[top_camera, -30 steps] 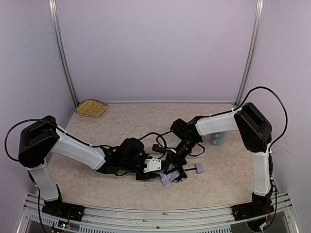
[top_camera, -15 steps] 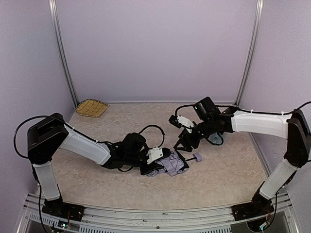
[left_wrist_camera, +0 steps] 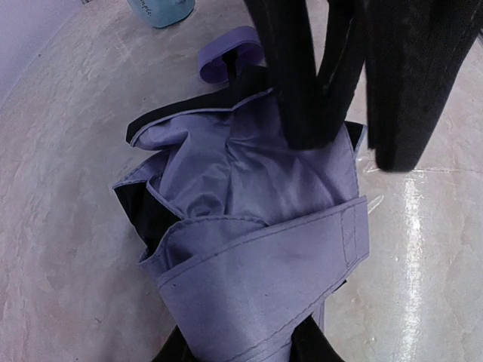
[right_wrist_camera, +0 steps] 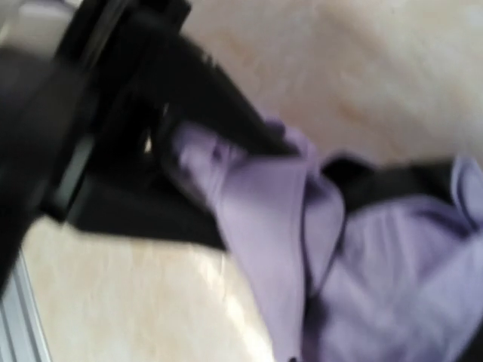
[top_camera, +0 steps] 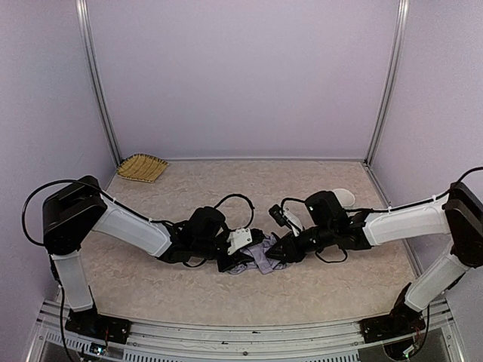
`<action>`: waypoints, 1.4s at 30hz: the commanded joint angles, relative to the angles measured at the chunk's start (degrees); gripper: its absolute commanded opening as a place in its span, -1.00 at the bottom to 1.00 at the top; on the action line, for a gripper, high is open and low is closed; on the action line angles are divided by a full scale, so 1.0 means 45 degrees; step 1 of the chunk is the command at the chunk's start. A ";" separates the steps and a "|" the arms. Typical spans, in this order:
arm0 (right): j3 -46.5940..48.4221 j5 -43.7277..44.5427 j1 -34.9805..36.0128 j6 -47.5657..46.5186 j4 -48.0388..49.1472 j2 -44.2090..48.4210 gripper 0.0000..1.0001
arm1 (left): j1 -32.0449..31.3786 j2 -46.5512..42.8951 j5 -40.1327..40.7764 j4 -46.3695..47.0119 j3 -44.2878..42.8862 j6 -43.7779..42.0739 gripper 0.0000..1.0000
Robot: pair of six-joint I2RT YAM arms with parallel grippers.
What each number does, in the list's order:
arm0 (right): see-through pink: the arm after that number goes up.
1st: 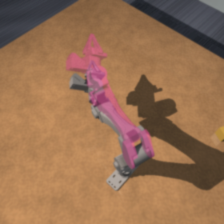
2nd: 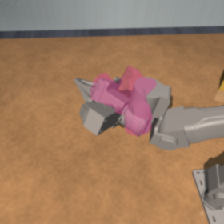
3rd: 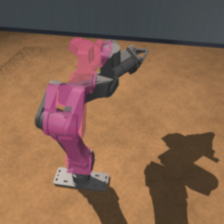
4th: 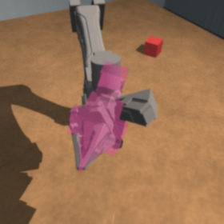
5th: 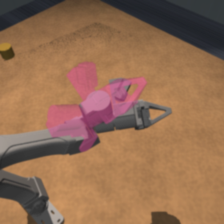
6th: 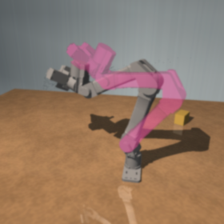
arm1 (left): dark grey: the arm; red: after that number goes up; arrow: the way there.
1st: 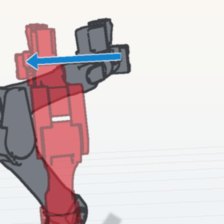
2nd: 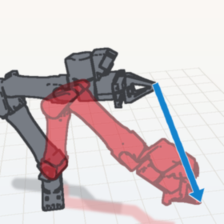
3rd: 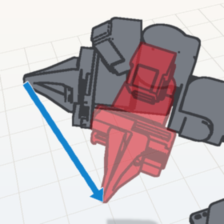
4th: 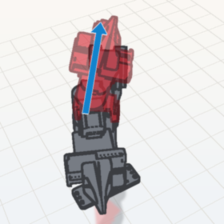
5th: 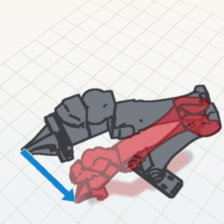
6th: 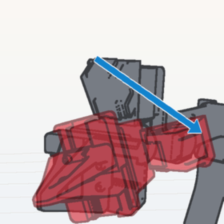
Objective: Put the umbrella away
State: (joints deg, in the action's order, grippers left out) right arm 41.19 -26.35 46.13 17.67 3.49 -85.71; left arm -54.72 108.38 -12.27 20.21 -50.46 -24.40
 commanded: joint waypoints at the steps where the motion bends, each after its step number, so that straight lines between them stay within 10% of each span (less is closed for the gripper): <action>1: 0.0408 -0.0478 0.0052 0.1047 0.1941 -0.1254 -0.47 | 0.0077 0.0841 0.0076 -0.2435 0.0644 0.0259 -0.52; 12: 0.0373 -0.1545 0.0454 0.0794 0.2399 -0.3001 -0.46 | 0.0050 0.0890 -0.0041 -0.2420 0.0593 0.0304 -0.52; 20: 0.0141 -0.1467 0.0444 0.0927 0.2876 -0.3332 -1.00 | 0.0089 0.0844 -0.0171 -0.2479 0.0678 0.0325 -0.51; 29: -0.0696 -0.1613 -0.0597 0.0827 0.3434 -0.3094 -1.00 | 0.0184 -0.0347 -0.0815 -0.3376 0.0561 -0.0289 0.36; 42: -0.0218 -0.1625 -0.0663 -0.0633 0.2282 -0.3238 -1.00 | 0.0148 0.0046 -0.1214 -0.6013 -0.0819 0.0936 0.46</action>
State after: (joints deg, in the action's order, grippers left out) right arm 39.18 -35.11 44.01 18.72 18.98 -100.40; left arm -54.04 106.45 -16.34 5.15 -53.21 -24.29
